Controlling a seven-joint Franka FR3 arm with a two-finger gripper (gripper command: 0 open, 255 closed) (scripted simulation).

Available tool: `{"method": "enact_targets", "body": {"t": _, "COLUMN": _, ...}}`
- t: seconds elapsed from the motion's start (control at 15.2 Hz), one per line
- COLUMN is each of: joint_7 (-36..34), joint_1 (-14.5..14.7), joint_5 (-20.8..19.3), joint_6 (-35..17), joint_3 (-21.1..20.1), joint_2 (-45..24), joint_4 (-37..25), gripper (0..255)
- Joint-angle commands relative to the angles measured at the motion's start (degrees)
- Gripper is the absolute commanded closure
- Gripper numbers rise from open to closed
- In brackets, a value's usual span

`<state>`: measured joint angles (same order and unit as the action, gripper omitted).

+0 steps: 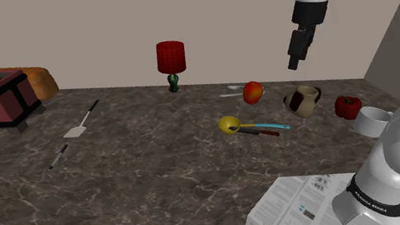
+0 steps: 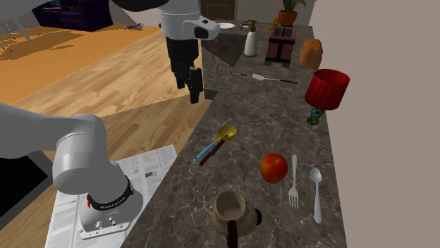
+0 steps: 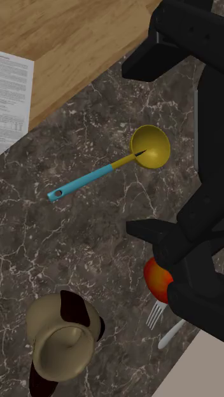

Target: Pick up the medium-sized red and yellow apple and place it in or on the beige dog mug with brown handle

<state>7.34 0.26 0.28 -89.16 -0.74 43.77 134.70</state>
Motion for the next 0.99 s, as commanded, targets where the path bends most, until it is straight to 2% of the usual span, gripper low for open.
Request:
{"method": "enact_targets", "body": {"t": 0.0, "joint_7": 0.0, "joint_1": 0.0, "joint_5": 0.0, "joint_6": 0.0, "joint_3": 0.0, "joint_2": 0.0, "joint_4": 0.0, "gripper": 0}}
{"method": "enact_targets", "body": {"t": 0.46, "joint_7": 3.7, "joint_1": -2.2, "joint_5": -3.1, "joint_6": -12.2, "joint_3": 4.1, "joint_2": -9.3, "joint_4": 1.0, "gripper": 0}}
{"method": "enact_targets", "body": {"t": 0.92, "joint_7": 7.2, "joint_1": -4.0, "joint_5": -4.6, "joint_6": -23.2, "joint_3": 8.2, "joint_2": -21.1, "joint_4": -1.7, "gripper": 0}}
